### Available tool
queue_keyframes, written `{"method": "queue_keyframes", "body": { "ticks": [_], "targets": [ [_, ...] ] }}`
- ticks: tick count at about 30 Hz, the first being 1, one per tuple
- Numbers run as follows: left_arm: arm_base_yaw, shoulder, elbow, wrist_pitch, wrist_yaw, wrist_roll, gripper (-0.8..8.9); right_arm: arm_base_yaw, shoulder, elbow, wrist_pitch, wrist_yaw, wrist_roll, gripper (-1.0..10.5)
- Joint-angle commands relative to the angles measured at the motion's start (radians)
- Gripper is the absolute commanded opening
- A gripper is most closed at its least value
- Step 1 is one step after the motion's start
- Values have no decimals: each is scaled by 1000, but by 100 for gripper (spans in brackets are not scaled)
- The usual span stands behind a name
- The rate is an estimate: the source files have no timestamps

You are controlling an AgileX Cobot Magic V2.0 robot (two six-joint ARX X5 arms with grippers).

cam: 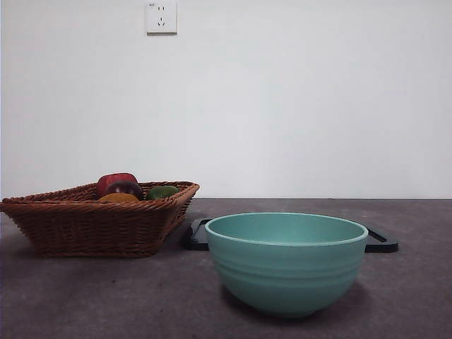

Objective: Pick up the wifruite, put it on the bowl, pick up the plate, put it on desk

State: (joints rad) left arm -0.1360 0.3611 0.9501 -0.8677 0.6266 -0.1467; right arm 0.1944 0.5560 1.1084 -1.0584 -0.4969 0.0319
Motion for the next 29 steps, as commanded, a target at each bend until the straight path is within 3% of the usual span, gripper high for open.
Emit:
{"method": "queue_keyframes", "body": {
  "ticks": [1, 12, 29],
  "targets": [
    [-4, 4, 23, 29, 2, 23, 627, 3, 4, 18, 10, 1, -6, 579],
    [-4, 77, 23, -32, 1, -3, 623, 3, 4, 18, 33, 0, -7, 580],
    [-4, 564, 53, -53, -11, 2, 620, 3, 4, 18, 33, 0, -6, 580]
  ]
}}
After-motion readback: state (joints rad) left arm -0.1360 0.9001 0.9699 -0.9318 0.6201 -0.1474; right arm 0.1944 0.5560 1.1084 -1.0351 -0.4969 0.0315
